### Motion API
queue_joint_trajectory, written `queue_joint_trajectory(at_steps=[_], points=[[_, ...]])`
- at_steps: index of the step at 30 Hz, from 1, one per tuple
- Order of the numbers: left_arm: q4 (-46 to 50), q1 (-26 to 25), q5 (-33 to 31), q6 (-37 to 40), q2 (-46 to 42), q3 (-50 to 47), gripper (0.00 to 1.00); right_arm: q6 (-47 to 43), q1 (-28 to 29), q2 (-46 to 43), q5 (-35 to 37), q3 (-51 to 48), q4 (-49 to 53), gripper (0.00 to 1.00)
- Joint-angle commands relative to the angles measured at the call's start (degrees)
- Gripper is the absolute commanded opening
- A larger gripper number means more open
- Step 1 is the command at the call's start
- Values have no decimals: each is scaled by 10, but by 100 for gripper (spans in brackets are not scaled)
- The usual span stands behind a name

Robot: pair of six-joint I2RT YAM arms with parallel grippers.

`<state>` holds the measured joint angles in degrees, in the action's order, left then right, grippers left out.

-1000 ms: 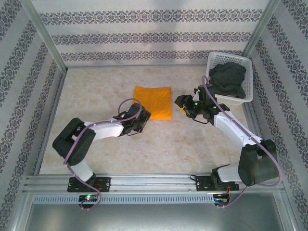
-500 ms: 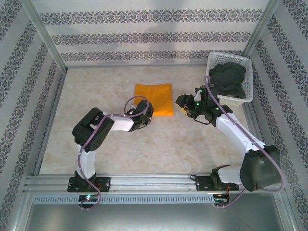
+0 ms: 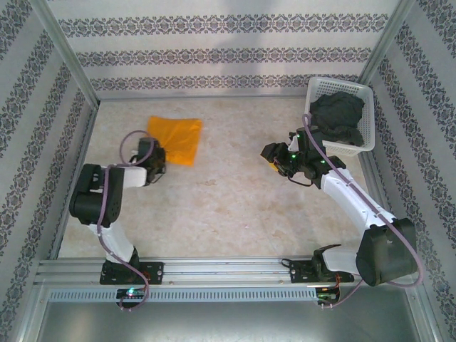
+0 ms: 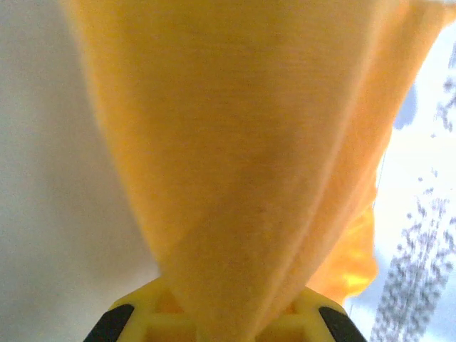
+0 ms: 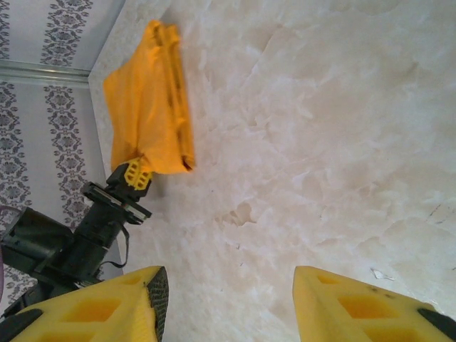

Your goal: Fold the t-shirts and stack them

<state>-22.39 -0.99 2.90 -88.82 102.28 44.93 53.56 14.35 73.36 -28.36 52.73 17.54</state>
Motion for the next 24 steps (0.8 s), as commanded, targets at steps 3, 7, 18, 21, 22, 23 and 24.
queue_joint_trajectory(at_steps=[3, 7, 18, 21, 22, 23, 24], points=[[-35, 122, 104, 135, 28, 21, 0, -16, -6, -3, -4, 1, -2, 50], [-44, 195, 204, 184, 111, 98, 0, -18, -5, 3, -19, -1, -18, 51], [121, 222, 233, 360, 145, 220, 0, -46, 4, 40, -54, 31, -19, 51], [129, 224, 222, 370, 130, 211, 10, -52, 8, 48, -58, 41, -17, 51], [141, 222, 213, 379, 118, 209, 30, -58, 7, 46, -52, 44, -11, 52], [158, 219, 199, 389, 103, 208, 44, -65, 7, 43, -43, 46, -3, 53], [178, 215, 180, 402, 81, 204, 59, -73, 5, 36, -28, 47, 6, 55]])
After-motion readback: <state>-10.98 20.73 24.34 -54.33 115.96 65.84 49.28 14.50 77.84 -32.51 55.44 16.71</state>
